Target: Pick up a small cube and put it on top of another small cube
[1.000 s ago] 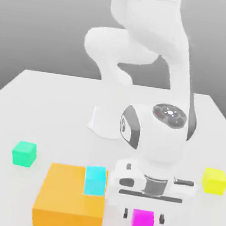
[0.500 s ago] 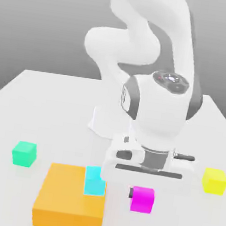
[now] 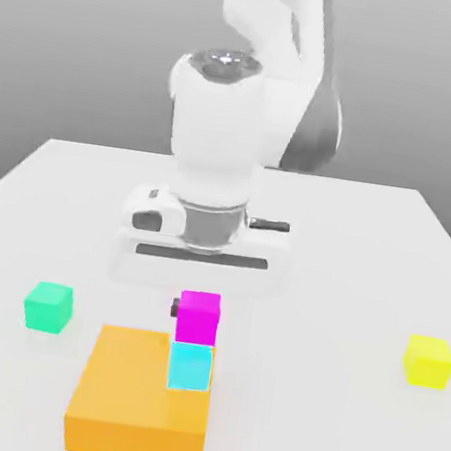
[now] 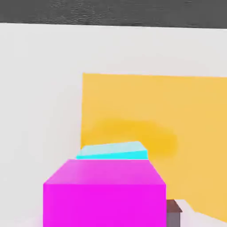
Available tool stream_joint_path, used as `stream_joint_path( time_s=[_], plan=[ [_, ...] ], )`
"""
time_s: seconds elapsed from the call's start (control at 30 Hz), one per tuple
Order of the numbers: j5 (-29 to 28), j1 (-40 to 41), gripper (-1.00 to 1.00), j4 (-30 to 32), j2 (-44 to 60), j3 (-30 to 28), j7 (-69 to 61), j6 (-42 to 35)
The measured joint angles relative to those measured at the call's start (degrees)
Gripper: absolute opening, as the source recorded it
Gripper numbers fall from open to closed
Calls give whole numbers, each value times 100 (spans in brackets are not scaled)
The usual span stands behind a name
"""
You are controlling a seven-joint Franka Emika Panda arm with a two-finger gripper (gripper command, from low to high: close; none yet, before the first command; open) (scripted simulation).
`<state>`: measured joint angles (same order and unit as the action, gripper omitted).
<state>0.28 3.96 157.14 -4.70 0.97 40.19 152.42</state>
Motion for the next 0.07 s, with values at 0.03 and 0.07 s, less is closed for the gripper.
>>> stream_joint_path(
  time_s=[0.03,0.07],
  plan=[
    [0,0,100,0,0,0,0,0],
    [0,0,100,0,0,0,0,0]
  ],
)
